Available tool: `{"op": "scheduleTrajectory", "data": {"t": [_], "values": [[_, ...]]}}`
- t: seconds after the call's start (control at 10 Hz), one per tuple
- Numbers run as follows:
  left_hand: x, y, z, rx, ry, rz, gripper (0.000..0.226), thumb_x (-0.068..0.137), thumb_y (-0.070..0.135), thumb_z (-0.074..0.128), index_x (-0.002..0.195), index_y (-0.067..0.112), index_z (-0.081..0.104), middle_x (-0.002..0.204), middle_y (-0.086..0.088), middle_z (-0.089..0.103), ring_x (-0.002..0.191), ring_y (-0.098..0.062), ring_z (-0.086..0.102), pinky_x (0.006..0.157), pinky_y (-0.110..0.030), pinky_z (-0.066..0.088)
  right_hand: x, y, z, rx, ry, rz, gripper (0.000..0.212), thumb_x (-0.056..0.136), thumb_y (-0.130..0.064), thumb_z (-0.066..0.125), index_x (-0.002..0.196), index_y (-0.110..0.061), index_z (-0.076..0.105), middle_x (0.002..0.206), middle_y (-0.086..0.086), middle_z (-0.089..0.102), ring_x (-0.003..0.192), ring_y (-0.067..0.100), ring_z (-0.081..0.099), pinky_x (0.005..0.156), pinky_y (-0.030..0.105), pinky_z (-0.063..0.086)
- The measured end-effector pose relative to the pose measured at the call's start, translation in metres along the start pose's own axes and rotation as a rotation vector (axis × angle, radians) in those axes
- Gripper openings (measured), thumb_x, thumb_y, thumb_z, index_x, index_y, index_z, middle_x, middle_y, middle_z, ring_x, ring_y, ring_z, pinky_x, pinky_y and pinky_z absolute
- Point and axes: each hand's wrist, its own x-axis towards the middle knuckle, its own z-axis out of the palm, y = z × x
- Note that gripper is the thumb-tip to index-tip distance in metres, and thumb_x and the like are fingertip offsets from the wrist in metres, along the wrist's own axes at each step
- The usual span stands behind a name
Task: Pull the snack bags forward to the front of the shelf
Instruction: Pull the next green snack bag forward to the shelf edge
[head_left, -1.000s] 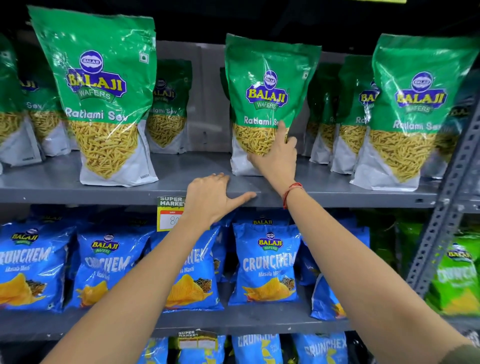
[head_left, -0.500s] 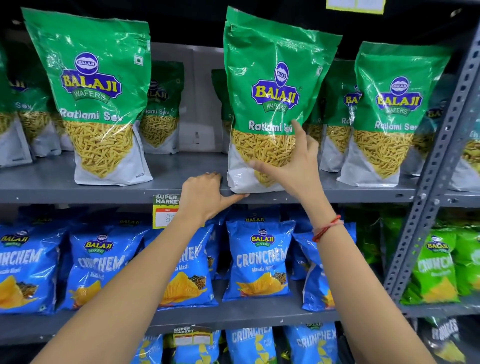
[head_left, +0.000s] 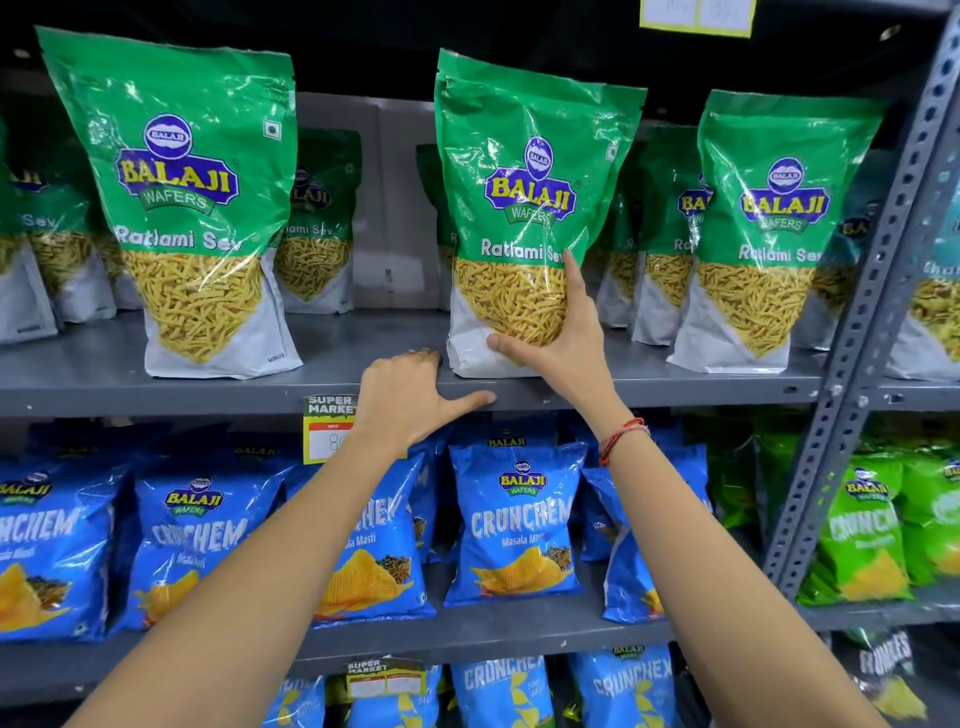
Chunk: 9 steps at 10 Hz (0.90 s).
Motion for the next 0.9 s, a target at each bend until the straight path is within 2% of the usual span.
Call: {"op": "scheduleTrajectory", "data": {"t": [0.4, 0.7, 0.8, 0.9], "values": [[0.0, -0.007, -0.002, 0.032, -0.016, -0.01, 0.09, 0.063, 0.092, 0.027, 0.095, 0.017, 0.064, 0.088, 0.0, 0.071, 0.076, -0.023, 0.066, 0.054, -0.029, 0.039, 0.004, -0.001, 0.006, -0.029, 0.025, -0.048, 0.115, 0.061, -0.049, 0.085, 0.149, -0.036, 0.011, 0.133, 0.006, 0.043, 0.123, 0.019, 0.044, 0.097, 0.026, 0.032], [0.001, -0.01, -0.004, 0.035, -0.03, -0.016, 0.09, 0.064, 0.091, 0.026, 0.096, 0.016, 0.062, 0.09, -0.001, 0.07, 0.08, -0.024, 0.066, 0.057, -0.03, 0.04, 0.003, -0.005, 0.005, -0.063, 0.025, -0.043, 0.115, 0.061, -0.052, 0.083, 0.149, -0.037, 0.01, 0.135, 0.007, 0.043, 0.124, 0.018, 0.043, 0.098, 0.026, 0.031], [0.002, -0.004, -0.007, -0.045, -0.128, 0.024, 0.087, 0.072, 0.084, 0.032, 0.117, 0.013, 0.057, 0.12, -0.008, 0.065, 0.107, -0.026, 0.06, 0.076, -0.036, 0.047, -0.002, -0.005, -0.004, -0.087, 0.031, -0.043, 0.111, 0.064, -0.054, 0.08, 0.149, -0.032, 0.013, 0.141, 0.005, 0.038, 0.123, 0.008, 0.036, 0.1, 0.024, 0.026], [0.003, -0.016, -0.018, -0.175, -0.206, 0.125, 0.092, 0.082, 0.071, 0.042, 0.145, 0.006, 0.027, 0.156, -0.011, 0.027, 0.143, -0.021, 0.024, 0.111, -0.041, 0.029, -0.009, -0.018, -0.015, -0.134, 0.064, -0.08, 0.102, 0.069, -0.054, 0.076, 0.149, -0.021, 0.021, 0.139, 0.007, 0.037, 0.126, 0.01, 0.035, 0.101, 0.022, 0.026]]}}
